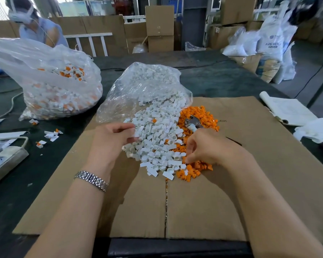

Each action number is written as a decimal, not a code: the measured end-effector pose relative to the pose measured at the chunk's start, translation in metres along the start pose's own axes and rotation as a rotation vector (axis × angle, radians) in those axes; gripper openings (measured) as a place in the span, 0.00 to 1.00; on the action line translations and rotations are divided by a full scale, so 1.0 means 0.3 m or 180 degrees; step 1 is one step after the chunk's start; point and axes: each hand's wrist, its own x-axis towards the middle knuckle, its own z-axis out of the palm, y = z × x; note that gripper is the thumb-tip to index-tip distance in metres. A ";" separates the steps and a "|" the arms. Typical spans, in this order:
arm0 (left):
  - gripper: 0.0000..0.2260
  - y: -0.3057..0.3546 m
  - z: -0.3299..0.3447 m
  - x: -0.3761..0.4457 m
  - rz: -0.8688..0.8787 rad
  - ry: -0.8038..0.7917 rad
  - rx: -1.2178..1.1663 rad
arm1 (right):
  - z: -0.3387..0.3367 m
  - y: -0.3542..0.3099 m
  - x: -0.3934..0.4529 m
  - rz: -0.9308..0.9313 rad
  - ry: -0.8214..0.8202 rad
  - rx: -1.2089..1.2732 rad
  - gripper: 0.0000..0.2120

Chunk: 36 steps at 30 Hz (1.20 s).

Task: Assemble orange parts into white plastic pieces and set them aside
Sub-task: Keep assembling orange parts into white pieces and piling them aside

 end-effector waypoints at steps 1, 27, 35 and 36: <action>0.07 0.002 0.014 0.001 -0.0099 -0.0135 -0.0121 | 0.001 0.004 0.002 -0.0008 0.0037 -0.0022 0.06; 0.08 0.003 0.140 0.048 -0.0246 -0.1198 -0.0766 | -0.094 -0.030 0.077 -0.0598 0.1365 0.1928 0.07; 0.08 -0.018 0.139 0.032 -0.0534 -0.1207 -0.1137 | 0.025 -0.091 0.109 -0.1169 0.1581 0.1869 0.07; 0.09 -0.018 0.134 0.035 -0.0524 -0.1188 -0.1140 | 0.029 -0.091 0.109 -0.1217 0.1622 0.1711 0.07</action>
